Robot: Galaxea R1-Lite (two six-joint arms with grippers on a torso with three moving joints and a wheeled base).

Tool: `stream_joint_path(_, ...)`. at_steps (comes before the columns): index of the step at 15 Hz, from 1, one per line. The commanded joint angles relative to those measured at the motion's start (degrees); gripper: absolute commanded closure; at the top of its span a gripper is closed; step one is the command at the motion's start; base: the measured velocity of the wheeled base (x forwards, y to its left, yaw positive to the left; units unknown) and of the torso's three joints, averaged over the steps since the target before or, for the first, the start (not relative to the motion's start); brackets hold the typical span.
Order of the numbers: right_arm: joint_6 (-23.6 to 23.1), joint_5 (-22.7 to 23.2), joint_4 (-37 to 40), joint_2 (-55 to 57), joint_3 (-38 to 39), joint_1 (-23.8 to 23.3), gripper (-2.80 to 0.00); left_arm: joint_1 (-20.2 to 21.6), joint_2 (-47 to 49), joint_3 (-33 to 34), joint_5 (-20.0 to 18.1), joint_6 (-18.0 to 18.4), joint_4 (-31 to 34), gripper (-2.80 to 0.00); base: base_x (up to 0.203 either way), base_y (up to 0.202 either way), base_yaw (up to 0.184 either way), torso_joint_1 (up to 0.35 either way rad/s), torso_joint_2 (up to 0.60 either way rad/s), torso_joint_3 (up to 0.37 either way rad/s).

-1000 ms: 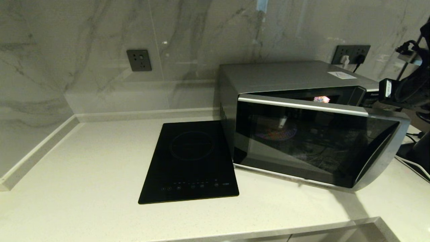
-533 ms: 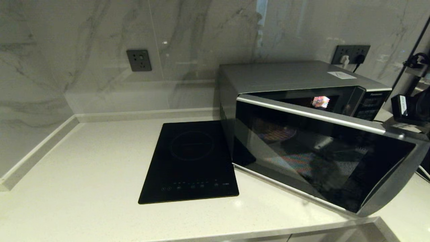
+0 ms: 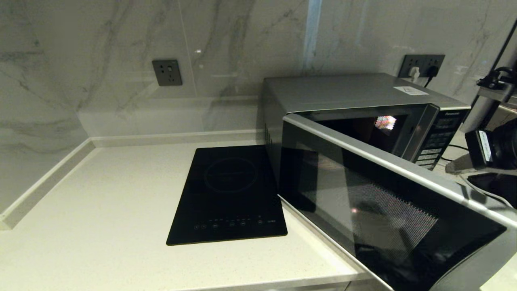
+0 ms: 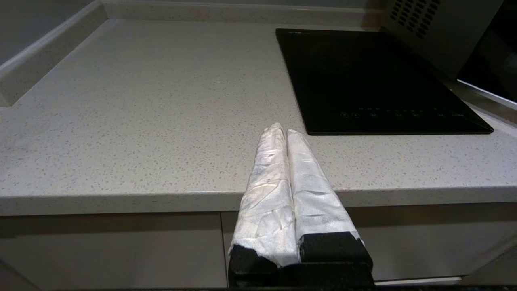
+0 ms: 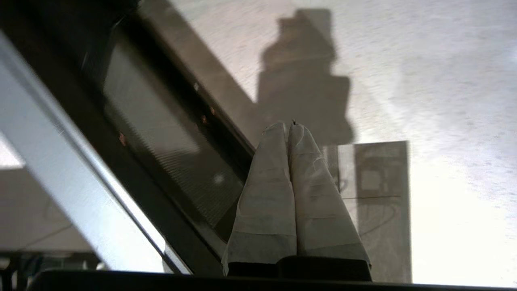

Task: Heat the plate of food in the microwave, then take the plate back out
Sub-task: Open the microwave oven

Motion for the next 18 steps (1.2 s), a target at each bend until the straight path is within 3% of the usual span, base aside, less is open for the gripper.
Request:
stream_joint_path(1, 2.28, -1.08, 0.67, -2.91, 2.24, 6.56, 0.0, 0.01, 0.09, 0.0, 0.04, -0.06, -0.02, 0.0, 0.0, 0.0, 0.0, 0.0, 0.0, 0.0)
stream_joint_path(4, 7.41, -2.53, 2.21, -3.6, 3.02, 12.28, 0.0, 0.01, 0.09, 0.0, 0.04, -0.06, -0.02, 0.0, 0.0, 0.0, 0.0, 0.0, 0.0, 0.0)
stream_joint_path(6, 7.83, -3.09, 2.24, -3.44, 3.63, 12.03, 0.0, 0.01, 0.09, 0.0, 0.04, -0.06, -0.02, 0.0, 0.0, 0.0, 0.0, 0.0, 0.0, 0.0)
stream_joint_path(8, 8.12, -6.82, 2.03, -3.27, 4.57, 10.91, 0.0, 0.01, 0.09, 0.0, 0.04, -0.06, -0.02, 0.0, 0.0, 0.0, 0.0, 0.0, 0.0, 0.0)
stream_joint_path(10, 13.31, -8.5, 1.98, -3.19, 4.74, 9.93, 0.0, 0.01, 0.09, 0.0, 0.04, -0.06, -0.02, 0.0, 0.0, 0.0, 0.0, 0.0, 0.0, 0.0)
stream_joint_path(12, 20.23, -8.49, 2.46, -4.42, 5.08, 9.52, 0.0, 0.01, 0.09, 0.0, 0.04, -0.06, -0.02, 0.0, 0.0, 0.0, 0.0, 0.0, 0.0, 0.0)
stream_joint_path(18, 22.01, -2.87, 4.0, -14.2, 12.77, 8.73, 0.0, 0.01, 0.09, 0.0, 0.04, -0.06, -0.02, 0.0, 0.0, 0.0, 0.0, 0.0, 0.0, 0.0)
